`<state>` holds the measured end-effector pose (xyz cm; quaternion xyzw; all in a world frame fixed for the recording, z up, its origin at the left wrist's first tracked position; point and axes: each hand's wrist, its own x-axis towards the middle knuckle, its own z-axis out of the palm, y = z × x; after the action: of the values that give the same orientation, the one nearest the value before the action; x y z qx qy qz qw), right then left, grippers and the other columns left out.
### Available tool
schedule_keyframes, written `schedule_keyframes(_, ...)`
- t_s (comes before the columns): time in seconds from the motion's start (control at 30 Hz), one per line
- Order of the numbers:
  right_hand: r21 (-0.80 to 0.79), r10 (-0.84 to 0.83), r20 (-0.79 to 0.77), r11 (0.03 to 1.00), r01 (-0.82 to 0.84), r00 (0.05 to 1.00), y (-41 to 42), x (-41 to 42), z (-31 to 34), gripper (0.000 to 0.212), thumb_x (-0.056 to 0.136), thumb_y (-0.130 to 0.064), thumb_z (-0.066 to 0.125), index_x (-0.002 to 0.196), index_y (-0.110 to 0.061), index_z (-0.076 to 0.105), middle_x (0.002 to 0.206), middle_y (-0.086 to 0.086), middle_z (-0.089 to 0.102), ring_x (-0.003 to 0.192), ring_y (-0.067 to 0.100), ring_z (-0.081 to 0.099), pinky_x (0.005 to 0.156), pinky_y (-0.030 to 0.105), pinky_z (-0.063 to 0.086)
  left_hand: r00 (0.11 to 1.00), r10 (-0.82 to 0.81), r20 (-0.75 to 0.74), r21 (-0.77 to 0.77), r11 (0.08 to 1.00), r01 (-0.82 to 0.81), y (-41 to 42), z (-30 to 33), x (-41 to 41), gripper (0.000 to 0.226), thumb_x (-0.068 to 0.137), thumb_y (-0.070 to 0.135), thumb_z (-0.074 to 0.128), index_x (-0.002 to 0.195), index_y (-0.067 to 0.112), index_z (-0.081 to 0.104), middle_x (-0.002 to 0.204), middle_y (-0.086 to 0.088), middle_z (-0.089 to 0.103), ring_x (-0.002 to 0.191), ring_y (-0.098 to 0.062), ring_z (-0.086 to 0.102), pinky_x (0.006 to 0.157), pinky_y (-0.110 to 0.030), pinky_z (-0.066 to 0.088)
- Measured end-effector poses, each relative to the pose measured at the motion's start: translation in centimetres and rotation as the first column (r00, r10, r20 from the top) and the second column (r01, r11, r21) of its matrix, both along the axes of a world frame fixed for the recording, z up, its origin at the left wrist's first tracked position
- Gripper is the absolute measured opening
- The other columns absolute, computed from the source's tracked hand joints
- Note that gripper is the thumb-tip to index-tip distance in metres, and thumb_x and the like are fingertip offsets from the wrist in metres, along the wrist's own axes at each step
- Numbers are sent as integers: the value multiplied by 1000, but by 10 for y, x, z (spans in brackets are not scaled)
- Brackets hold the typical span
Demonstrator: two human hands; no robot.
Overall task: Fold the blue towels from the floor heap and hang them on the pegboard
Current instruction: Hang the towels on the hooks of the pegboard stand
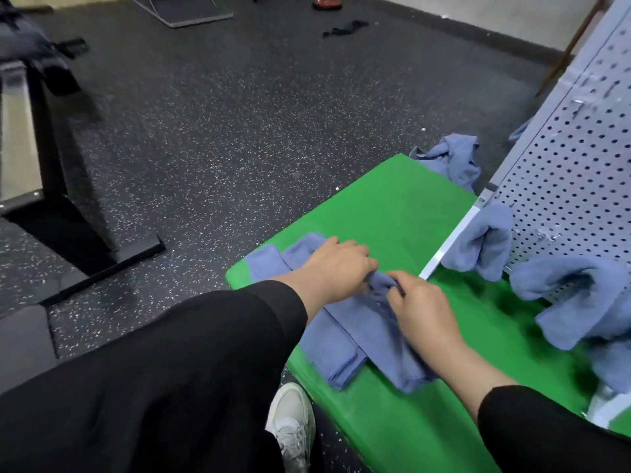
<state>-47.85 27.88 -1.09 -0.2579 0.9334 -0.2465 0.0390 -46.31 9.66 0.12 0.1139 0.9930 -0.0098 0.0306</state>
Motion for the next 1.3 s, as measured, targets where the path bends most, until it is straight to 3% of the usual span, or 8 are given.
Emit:
schedule_keyframes(0.23,-147,-103,-2,984,101,995,72,-20,81,34,91,-28,66,124,-24,59,117,1,68,107,27,60,79,38,46,984,75,-163,304,952,-22,66,71,-30,15,95,30,54,88,23,42,96,-10,67,89,-35,61,61,-36,29)
schedule_keyframes(0.37,-137,-184,-70,975,173,980,123,-21,112,42,86,-41,72,123,-27,57,118,-2,64,110,23,58,84,42,48,977,0,-215,357,931,78,130,106,-39,15,92,29,56,87,25,42,96,-9,67,89,-36,61,64,-39,37)
schedule_keyframes(0.5,-106,-342,-137,938,329,930,184,-23,139,16,91,-33,63,102,-22,56,109,1,63,102,29,59,76,40,45,953,-43,-299,296,946,135,197,138,-42,11,93,34,54,93,25,47,102,-5,66,95,-33,62,66,-38,40)
schedule_keyframes(0.67,-43,-389,-188,921,388,902,259,-22,173,29,91,-25,63,119,-22,56,116,3,63,107,30,60,78,38,41,911,-147,-386,53,982,181,266,175,-49,20,94,39,52,108,25,48,109,-1,64,99,-29,66,62,-35,32)
schedule_keyframes(0.77,-67,-391,-217,920,386,895,297,-21,187,29,91,-23,63,119,-24,56,114,-1,60,103,25,59,74,36,41,916,-132,-379,51,985,163,299,193,-57,20,94,35,51,110,25,51,111,0,61,102,-28,64,65,-34,34)
schedule_keyframes(0.97,-154,-391,-280,920,361,877,350,-25,198,12,91,-23,64,101,-26,58,97,-10,52,90,18,56,74,39,46,937,24,-349,307,947,90,350,195,-54,13,95,33,49,101,22,44,104,-1,57,95,-31,61,65,-36,31)
schedule_keyframes(1.1,-176,-380,-287,923,342,879,377,-24,204,25,89,-18,63,111,-30,62,103,-14,58,92,16,59,78,39,49,956,100,-276,468,883,43,368,183,-51,14,94,29,47,108,29,46,94,0,68,85,-32,63,63,-36,36)
schedule_keyframes(1.3,-138,-393,-373,919,369,840,407,-44,217,35,82,-10,67,114,-23,62,105,-2,67,93,27,64,79,43,51,939,146,-312,533,845,46,390,198,-79,20,96,26,46,115,31,52,88,-6,69,82,-34,62,63,-37,40)
